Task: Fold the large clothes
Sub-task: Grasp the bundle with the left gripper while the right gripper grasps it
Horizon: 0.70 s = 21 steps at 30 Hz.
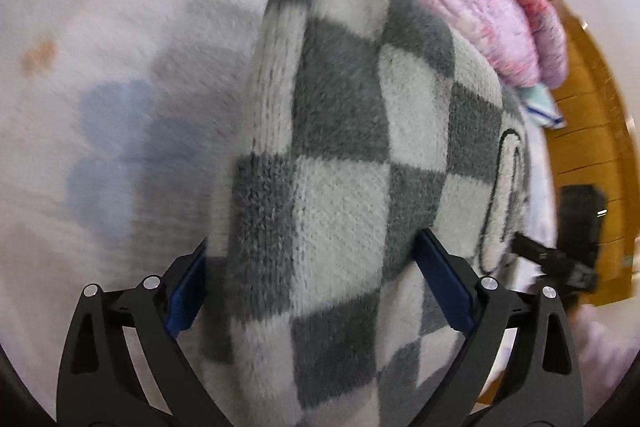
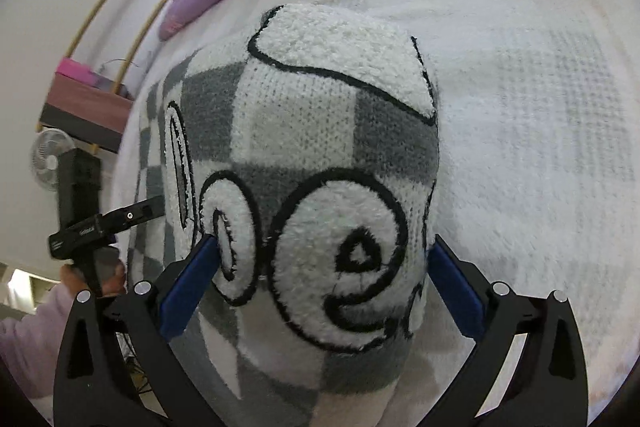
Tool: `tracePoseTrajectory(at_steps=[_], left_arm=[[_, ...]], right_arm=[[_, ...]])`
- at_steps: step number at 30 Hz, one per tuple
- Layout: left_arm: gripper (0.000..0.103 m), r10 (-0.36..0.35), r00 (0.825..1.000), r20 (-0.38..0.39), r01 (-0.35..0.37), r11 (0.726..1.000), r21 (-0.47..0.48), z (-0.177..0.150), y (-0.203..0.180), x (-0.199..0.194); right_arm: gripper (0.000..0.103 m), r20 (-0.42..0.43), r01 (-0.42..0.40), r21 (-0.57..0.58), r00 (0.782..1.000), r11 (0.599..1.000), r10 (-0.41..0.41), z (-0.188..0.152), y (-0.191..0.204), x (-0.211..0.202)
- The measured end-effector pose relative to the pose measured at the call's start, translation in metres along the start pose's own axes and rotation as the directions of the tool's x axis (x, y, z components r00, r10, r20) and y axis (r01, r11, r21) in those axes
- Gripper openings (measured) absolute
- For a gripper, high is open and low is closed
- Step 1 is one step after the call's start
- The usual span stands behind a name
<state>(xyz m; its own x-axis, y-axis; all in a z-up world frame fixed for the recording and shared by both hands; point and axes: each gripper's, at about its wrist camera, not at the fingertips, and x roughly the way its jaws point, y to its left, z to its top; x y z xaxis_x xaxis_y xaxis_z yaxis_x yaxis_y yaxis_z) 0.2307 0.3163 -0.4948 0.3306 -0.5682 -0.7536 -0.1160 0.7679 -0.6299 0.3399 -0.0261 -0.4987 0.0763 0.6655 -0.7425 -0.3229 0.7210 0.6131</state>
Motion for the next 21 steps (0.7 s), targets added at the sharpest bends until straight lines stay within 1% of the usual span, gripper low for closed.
tracePoseTrajectory(at_steps=[1, 2, 4, 5, 6, 7, 8, 10, 12, 13, 14, 15, 16, 17, 18, 19, 20, 21], left_arm=[[0.094, -0.044, 0.999, -0.016, 0.044, 0.999, -0.028, 0.001, 0.005, 0.004], [0.094, -0.109, 0.993, -0.035, 0.107, 0.992, -0.067, 0.001, 0.012, 0.009], [0.094, -0.182, 0.981, -0.07, 0.174, 0.979, -0.108, 0.0, 0.018, 0.016], [0.094, -0.194, 0.978, -0.08, 0.185, 0.977, -0.107, -0.001, 0.018, 0.016], [0.094, -0.205, 0.973, -0.106, 0.196, 0.977, -0.09, -0.002, 0.016, 0.017], [0.094, -0.21, 0.969, -0.132, 0.202, 0.976, -0.076, -0.005, 0.014, 0.018], [0.094, -0.217, 0.961, -0.169, 0.21, 0.976, -0.062, -0.01, 0.012, 0.019], [0.095, -0.221, 0.944, -0.244, 0.216, 0.975, -0.049, -0.019, 0.006, 0.025], [0.095, -0.226, 0.919, -0.322, 0.227, 0.973, -0.035, -0.03, 0.001, 0.03], [0.095, -0.225, 0.911, -0.345, 0.231, 0.973, -0.023, -0.035, -0.001, 0.031], [0.095, -0.225, 0.901, -0.371, 0.237, 0.971, -0.014, -0.039, -0.003, 0.034], [0.095, -0.229, 0.896, -0.381, 0.243, 0.97, -0.012, -0.039, -0.003, 0.036], [0.095, -0.238, 0.891, -0.386, 0.251, 0.968, -0.017, -0.037, -0.002, 0.041], [0.095, -0.258, 0.89, -0.375, 0.259, 0.965, -0.049, -0.032, 0.001, 0.046], [0.095, -0.277, 0.896, -0.348, 0.262, 0.961, -0.09, -0.029, 0.005, 0.047], [0.095, -0.305, 0.908, -0.288, 0.266, 0.949, -0.168, -0.026, 0.011, 0.047], [0.095, -0.318, 0.919, -0.233, 0.269, 0.937, -0.222, -0.025, 0.015, 0.046], [0.095, -0.314, 0.926, -0.21, 0.266, 0.936, -0.23, -0.025, 0.014, 0.045]], right_arm=[[0.097, -0.001, -0.02, 0.012, 1.0, 1.0, 0.02, 0.0, -0.003, 0.001], [0.097, -0.001, -0.042, 0.025, 0.999, 0.999, 0.042, 0.001, -0.008, 0.004], [0.097, -0.004, -0.096, 0.07, 0.995, 0.993, 0.097, -0.003, -0.018, 0.008], [0.097, -0.02, -0.137, 0.134, 0.99, 0.981, 0.141, -0.005, -0.025, 0.011], [0.097, -0.027, -0.184, 0.23, 0.98, 0.956, 0.195, -0.011, -0.034, 0.015], [0.097, -0.012, -0.198, 0.261, 0.978, 0.945, 0.208, -0.017, -0.035, 0.014], [0.097, -0.015, -0.195, 0.26, 0.978, 0.946, 0.206, -0.022, -0.032, 0.014], [0.097, -0.079, -0.194, 0.264, 0.972, 0.945, 0.221, -0.031, -0.027, 0.017], [0.097, -0.223, -0.183, 0.22, 0.947, 0.958, 0.232, -0.043, -0.016, 0.031], [0.097, -0.284, -0.182, 0.172, 0.932, 0.968, 0.226, -0.05, -0.008, 0.037], [0.097, -0.296, -0.169, 0.103, 0.936, 0.98, 0.193, -0.051, -0.001, 0.04], [0.097, -0.302, -0.161, 0.088, 0.936, 0.983, 0.18, -0.048, 0.002, 0.044], [0.097, -0.309, -0.16, 0.101, 0.933, 0.982, 0.184, -0.042, 0.003, 0.048], [0.097, -0.321, -0.163, 0.13, 0.926, 0.978, 0.197, -0.036, 0.001, 0.052], [0.097, -0.323, -0.173, 0.194, 0.918, 0.966, 0.229, -0.027, -0.004, 0.055], [0.097, -0.297, -0.183, 0.273, 0.918, 0.945, 0.264, -0.02, -0.01, 0.057], [0.097, -0.249, -0.202, 0.34, 0.923, 0.918, 0.295, -0.015, -0.016, 0.056], [0.097, -0.204, -0.216, 0.371, 0.93, 0.903, 0.307, -0.011, -0.017, 0.057]])
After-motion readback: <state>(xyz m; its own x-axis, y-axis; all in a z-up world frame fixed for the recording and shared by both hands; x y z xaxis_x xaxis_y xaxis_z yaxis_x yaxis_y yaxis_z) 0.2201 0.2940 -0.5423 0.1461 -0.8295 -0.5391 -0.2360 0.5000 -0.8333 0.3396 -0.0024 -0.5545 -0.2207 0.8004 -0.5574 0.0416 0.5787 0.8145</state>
